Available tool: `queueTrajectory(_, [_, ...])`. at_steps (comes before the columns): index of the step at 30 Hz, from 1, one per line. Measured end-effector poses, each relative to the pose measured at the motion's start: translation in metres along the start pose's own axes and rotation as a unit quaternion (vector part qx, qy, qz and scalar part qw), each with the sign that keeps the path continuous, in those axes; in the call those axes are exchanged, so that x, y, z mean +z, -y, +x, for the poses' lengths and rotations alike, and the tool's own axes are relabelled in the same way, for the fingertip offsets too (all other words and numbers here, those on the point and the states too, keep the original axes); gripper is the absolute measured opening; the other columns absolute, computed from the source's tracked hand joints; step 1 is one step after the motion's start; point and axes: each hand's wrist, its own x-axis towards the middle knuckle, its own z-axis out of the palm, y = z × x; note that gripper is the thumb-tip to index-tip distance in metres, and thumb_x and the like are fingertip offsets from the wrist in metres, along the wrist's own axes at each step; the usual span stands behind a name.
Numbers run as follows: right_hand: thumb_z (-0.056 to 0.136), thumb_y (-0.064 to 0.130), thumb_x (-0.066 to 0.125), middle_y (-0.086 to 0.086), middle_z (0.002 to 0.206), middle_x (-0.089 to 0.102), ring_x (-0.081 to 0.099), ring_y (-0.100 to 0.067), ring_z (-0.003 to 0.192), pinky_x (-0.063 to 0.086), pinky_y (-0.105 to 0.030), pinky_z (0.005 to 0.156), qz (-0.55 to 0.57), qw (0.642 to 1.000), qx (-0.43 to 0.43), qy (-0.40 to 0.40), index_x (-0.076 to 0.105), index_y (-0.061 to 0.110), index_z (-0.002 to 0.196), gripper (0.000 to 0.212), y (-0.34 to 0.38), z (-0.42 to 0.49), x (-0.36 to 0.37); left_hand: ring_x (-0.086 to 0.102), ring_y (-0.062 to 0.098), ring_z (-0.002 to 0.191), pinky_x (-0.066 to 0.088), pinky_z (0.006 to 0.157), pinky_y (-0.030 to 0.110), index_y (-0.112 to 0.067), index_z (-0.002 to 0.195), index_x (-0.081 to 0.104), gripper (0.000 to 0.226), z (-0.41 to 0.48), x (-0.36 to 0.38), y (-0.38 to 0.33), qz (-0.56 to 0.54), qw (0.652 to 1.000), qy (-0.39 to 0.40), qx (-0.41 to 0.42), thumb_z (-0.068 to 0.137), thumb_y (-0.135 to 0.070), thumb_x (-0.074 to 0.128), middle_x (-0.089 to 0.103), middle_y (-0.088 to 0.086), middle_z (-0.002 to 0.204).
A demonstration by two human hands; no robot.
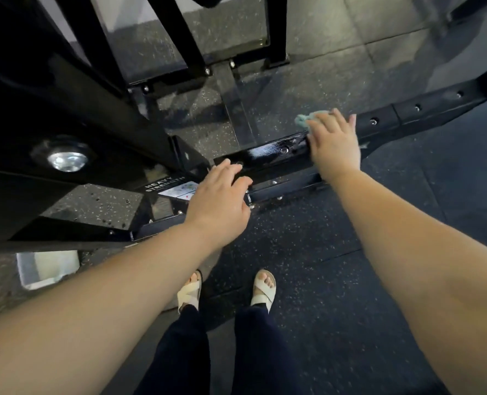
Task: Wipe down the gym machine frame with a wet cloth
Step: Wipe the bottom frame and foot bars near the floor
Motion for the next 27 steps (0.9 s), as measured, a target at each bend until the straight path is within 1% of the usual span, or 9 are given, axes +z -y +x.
queueTrajectory(2, [0.1, 0.015, 0.039, -0.013, 0.138, 0.049, 0.027, -0.035, 0.139, 0.007, -0.047, 0.116, 0.016, 0.999, 0.044, -0.013, 0.053, 0.006, 0.13, 0.034, 0.002, 0.004, 0.001, 0.006, 0.019, 0.146, 0.009, 0.117, 0.033, -0.016, 0.146, 0.03, 0.052, 0.012, 0.003, -0.005, -0.021, 1.0, 0.005, -0.023, 0.096, -0.02, 0.041, 0.017, 0.003, 0.156])
queueTrajectory(4, [0.097, 0.011, 0.044, -0.009, 0.131, 0.056, 0.036, -0.03, 0.133, 0.014, -0.042, 0.115, 0.009, 0.999, 0.016, -0.029, 0.059, 0.01, 0.123, 0.03, 0.031, 0.002, 0.008, 0.006, 0.02, 0.145, 0.011, 0.117, 0.034, -0.013, 0.149, 0.022, 0.058, 0.022, 0.008, -0.009, -0.056, 0.997, 0.0, -0.061, 0.095, -0.018, 0.042, 0.014, 0.005, 0.157])
queueTrajectory(7, [0.086, 0.006, 0.052, -0.008, 0.11, 0.069, 0.059, -0.029, 0.111, 0.034, -0.042, 0.106, 0.066, 0.987, -0.137, -0.053, 0.069, 0.009, 0.108, 0.028, 0.074, -0.007, 0.02, 0.006, 0.022, 0.145, 0.01, 0.118, 0.034, -0.01, 0.151, 0.012, 0.065, 0.035, 0.014, -0.016, -0.099, 0.988, -0.011, -0.116, 0.093, -0.015, 0.043, 0.007, 0.006, 0.158])
queueTrajectory(11, [0.079, 0.004, 0.044, -0.011, 0.11, 0.069, 0.063, -0.035, 0.104, 0.044, -0.049, 0.098, 0.057, 0.956, -0.285, -0.047, 0.069, 0.006, 0.11, 0.041, 0.016, 0.001, 0.008, 0.006, 0.024, 0.145, 0.01, 0.118, 0.036, -0.013, 0.15, 0.016, 0.065, 0.058, 0.022, -0.036, -0.082, 0.989, -0.003, -0.12, 0.092, -0.016, 0.045, 0.007, 0.005, 0.158])
queueTrajectory(13, [0.073, -0.006, 0.05, -0.014, 0.108, 0.069, 0.063, -0.037, 0.102, 0.044, -0.051, 0.096, 0.06, 0.967, -0.235, -0.081, 0.069, 0.004, 0.108, 0.041, -0.04, 0.007, -0.004, 0.005, 0.024, 0.145, 0.011, 0.117, 0.039, -0.016, 0.149, 0.021, 0.061, 0.071, 0.025, -0.052, -0.066, 0.992, 0.017, -0.103, 0.093, -0.019, 0.045, 0.007, 0.004, 0.158])
queueTrajectory(17, [0.085, -0.004, 0.05, -0.018, 0.115, 0.066, 0.054, -0.043, 0.115, 0.038, -0.048, 0.104, 0.071, 0.988, 0.012, -0.134, 0.069, 0.002, 0.108, 0.031, -0.141, 0.014, -0.022, 0.004, 0.03, 0.144, 0.013, 0.117, 0.042, -0.019, 0.149, 0.022, 0.059, 0.094, 0.028, -0.078, -0.055, 0.992, 0.049, -0.101, 0.094, -0.024, 0.044, 0.008, 0.004, 0.158])
queueTrajectory(20, [0.085, -0.001, 0.06, -0.01, 0.112, 0.066, 0.054, -0.033, 0.115, 0.044, -0.032, 0.094, 0.077, 0.979, 0.121, -0.146, 0.071, 0.012, 0.107, 0.028, -0.104, 0.022, -0.015, 0.016, 0.032, 0.138, 0.022, 0.113, 0.044, -0.02, 0.146, 0.026, 0.057, 0.105, 0.026, -0.089, -0.056, 0.989, 0.028, -0.136, 0.093, -0.027, 0.044, 0.02, 0.005, 0.153])
queueTrajectory(24, [0.073, -0.007, 0.065, -0.01, 0.1, 0.07, 0.064, -0.033, 0.097, 0.052, -0.041, 0.088, 0.153, 0.978, -0.083, -0.116, 0.071, 0.008, 0.1, 0.032, -0.04, 0.005, -0.004, 0.027, 0.03, 0.131, 0.03, 0.107, 0.042, -0.018, 0.144, 0.031, 0.055, 0.114, 0.021, -0.102, -0.088, 0.981, -0.001, -0.171, 0.092, -0.025, 0.047, 0.03, 0.005, 0.145])
queueTrajectory(27, [0.076, -0.003, 0.065, -0.011, 0.105, 0.07, 0.066, -0.034, 0.096, 0.052, -0.047, 0.089, 0.096, 0.973, -0.183, -0.102, 0.071, 0.007, 0.105, 0.032, -0.091, 0.011, -0.013, 0.027, 0.029, 0.131, 0.032, 0.106, 0.042, -0.018, 0.143, 0.032, 0.053, 0.127, 0.017, -0.112, -0.077, 0.987, 0.008, -0.142, 0.092, -0.025, 0.046, 0.03, 0.005, 0.145])
